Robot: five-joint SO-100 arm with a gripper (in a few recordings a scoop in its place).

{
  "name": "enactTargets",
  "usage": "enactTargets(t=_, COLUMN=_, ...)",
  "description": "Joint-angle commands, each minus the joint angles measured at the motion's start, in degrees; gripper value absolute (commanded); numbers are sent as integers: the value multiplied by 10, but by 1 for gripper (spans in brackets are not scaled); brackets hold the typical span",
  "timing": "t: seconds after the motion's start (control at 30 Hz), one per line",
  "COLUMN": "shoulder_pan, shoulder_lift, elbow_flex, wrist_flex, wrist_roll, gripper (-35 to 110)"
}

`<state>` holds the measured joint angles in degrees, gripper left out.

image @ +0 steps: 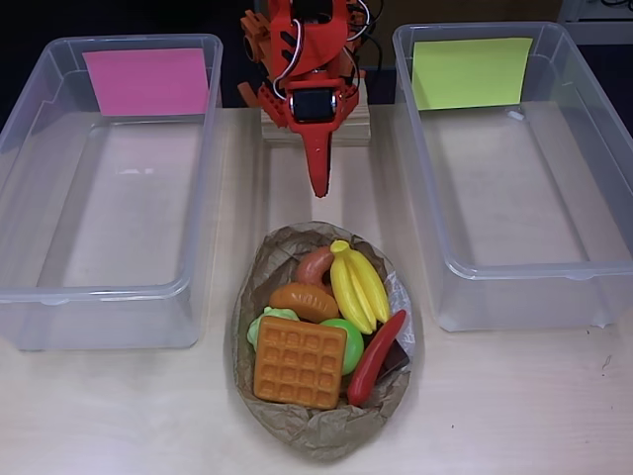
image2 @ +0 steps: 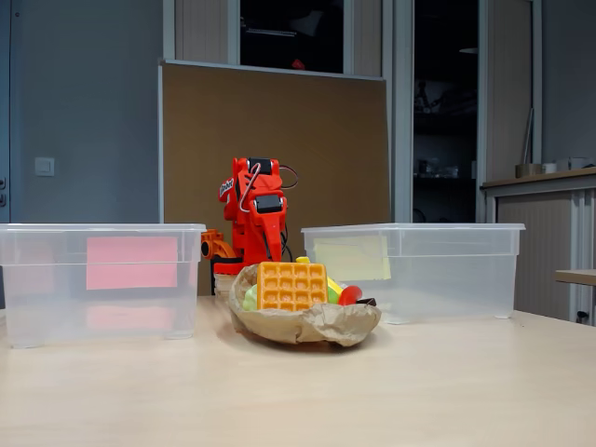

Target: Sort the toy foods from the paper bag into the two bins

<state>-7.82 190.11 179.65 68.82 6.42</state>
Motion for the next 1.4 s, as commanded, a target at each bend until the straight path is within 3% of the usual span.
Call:
enactTargets(t=0.0, shoulder_pan=-4, shoulder_lift=3, elbow_flex=4, wrist_flex=5, wrist_roll=0, gripper=0)
enactTargets(t=0.97, shoulder_pan=-4, shoulder_lift=3, elbow_flex=4, wrist_flex=5, wrist_roll=-1, gripper=0)
enactTargets(t=1.2, shoulder_pan=-6, shoulder_lift=7, elbow_flex=-2, wrist_flex=10, wrist_roll=-119, gripper=0)
enactTargets(t=1.37, shoulder_pan=-4, shoulder_lift=9, elbow_flex=-83, wrist_flex=47, wrist_roll=-105, gripper=12)
